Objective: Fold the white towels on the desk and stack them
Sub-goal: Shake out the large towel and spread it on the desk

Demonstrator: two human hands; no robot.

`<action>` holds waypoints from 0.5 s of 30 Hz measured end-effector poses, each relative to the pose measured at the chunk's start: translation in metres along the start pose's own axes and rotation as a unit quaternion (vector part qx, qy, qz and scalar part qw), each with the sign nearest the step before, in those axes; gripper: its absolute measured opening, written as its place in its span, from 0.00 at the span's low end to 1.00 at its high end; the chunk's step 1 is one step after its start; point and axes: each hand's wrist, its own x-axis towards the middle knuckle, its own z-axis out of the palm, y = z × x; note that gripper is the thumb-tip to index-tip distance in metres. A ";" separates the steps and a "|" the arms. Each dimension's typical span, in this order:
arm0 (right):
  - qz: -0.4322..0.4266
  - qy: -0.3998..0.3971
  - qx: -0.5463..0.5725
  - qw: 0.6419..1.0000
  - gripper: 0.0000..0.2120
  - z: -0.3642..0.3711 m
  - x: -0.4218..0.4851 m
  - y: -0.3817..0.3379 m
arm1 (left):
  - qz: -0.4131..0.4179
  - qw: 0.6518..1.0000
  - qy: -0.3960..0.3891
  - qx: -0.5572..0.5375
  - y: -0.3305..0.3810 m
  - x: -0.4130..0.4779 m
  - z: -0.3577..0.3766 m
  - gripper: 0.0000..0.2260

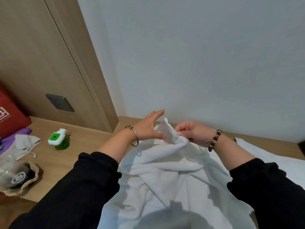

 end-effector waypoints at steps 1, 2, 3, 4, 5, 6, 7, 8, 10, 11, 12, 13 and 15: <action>-0.002 -0.014 0.001 1.000 0.13 -0.001 -0.006 -0.002 | 0.021 0.999 -0.031 -0.004 0.009 0.005 -0.002 0.42; -0.003 -0.023 0.008 1.000 0.13 -0.003 -0.012 -0.004 | 0.036 0.998 -0.057 -0.015 0.016 0.011 -0.003 0.41; -0.005 -0.024 0.016 1.000 0.13 -0.005 -0.017 -0.005 | 0.047 0.996 -0.072 -0.026 0.023 0.015 -0.003 0.37; -0.007 -0.016 0.018 1.000 0.12 -0.008 -0.023 -0.007 | 0.054 0.995 -0.074 -0.036 0.029 0.018 -0.002 0.31; -0.008 0.001 0.017 1.000 0.12 -0.011 -0.028 -0.007 | 0.061 0.995 -0.065 -0.044 0.033 0.020 -0.001 0.23; -0.008 0.025 0.013 1.000 0.12 -0.015 -0.032 -0.007 | 0.068 0.995 -0.053 -0.053 0.037 0.022 0.002 0.16; -0.010 0.060 0.011 0.998 0.12 -0.018 -0.036 -0.005 | 0.067 0.995 -0.043 -0.061 0.039 0.023 0.004 0.11; -0.008 0.110 0.022 0.994 0.12 -0.020 -0.040 -0.001 | 0.057 0.996 -0.033 -0.065 0.040 0.024 0.007 0.07; 0.001 0.241 0.064 0.968 0.10 -0.028 -0.043 0.010 | 0.029 0.998 0.008 -0.055 0.042 0.026 0.014 0.02; 0.008 0.304 0.049 0.951 0.09 -0.033 -0.044 0.018 | 0.016 0.998 0.040 -0.039 0.044 0.028 0.018 0.03; 0.028 0.352 -0.012 0.936 0.09 -0.043 -0.045 0.030 | 0.000 0.997 0.069 -0.018 0.046 0.032 0.021 0.05; 0.075 0.373 -0.113 0.918 0.08 -0.054 -0.048 0.043 | -0.020 0.996 0.092 0.007 0.048 0.035 0.023 0.08; 0.244 0.335 -0.341 0.844 0.24 -0.073 -0.067 0.074 | -0.072 0.987 0.137 0.039 0.052 0.040 0.026 0.13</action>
